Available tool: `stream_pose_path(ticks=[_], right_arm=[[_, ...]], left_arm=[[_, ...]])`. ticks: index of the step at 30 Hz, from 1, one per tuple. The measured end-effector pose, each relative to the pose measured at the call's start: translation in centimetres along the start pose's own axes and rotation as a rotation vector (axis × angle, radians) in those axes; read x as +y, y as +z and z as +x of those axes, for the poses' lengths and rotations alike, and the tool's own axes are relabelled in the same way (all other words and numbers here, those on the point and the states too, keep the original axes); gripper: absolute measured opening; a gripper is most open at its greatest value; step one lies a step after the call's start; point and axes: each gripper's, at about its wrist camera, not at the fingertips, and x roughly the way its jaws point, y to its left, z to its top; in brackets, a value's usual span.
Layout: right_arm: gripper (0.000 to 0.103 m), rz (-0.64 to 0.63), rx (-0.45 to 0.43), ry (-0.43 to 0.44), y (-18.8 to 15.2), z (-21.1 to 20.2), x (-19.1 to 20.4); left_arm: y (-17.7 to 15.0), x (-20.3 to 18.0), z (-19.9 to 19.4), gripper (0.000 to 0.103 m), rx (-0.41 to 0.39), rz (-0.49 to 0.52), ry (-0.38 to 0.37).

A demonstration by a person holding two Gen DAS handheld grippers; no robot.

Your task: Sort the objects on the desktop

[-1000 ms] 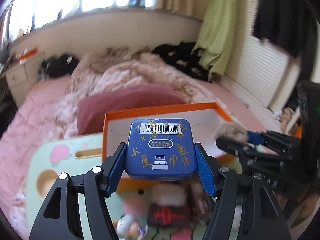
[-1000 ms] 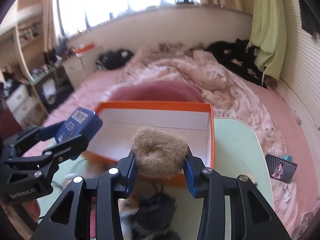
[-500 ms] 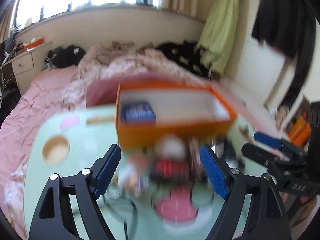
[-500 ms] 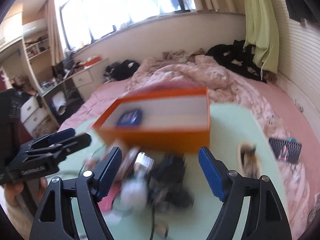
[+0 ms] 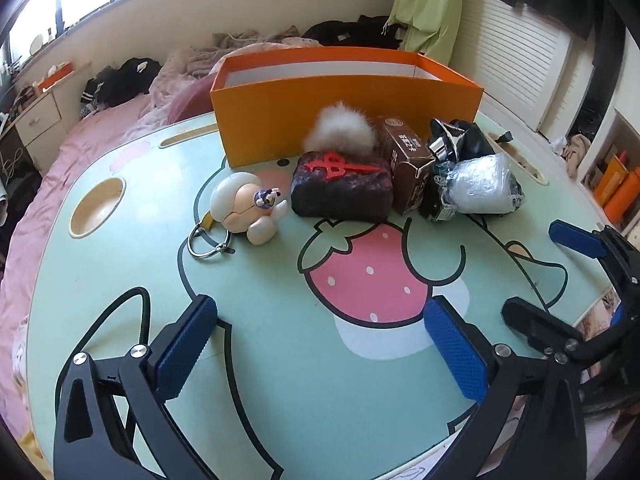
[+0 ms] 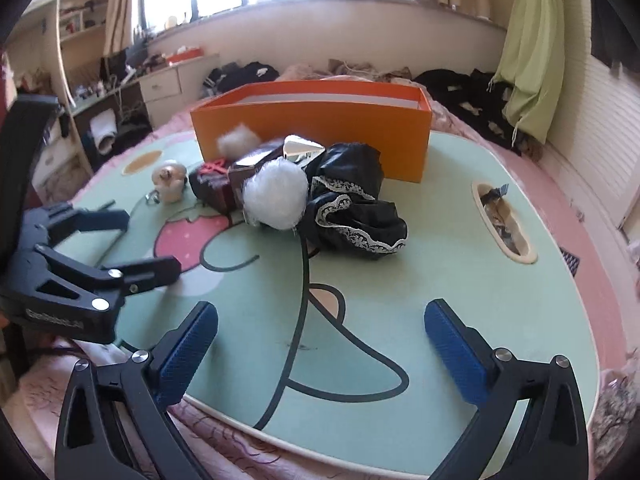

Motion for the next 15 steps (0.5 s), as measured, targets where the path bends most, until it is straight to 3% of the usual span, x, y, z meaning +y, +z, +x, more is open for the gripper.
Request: stream_pose_path(ticks=[15], right_arm=[[0.103, -0.001, -0.012, 0.008, 0.0, 0.26, -0.36]], left_arm=[[0.19, 0.28, -0.03, 0.103, -0.023, 0.023, -0.019]])
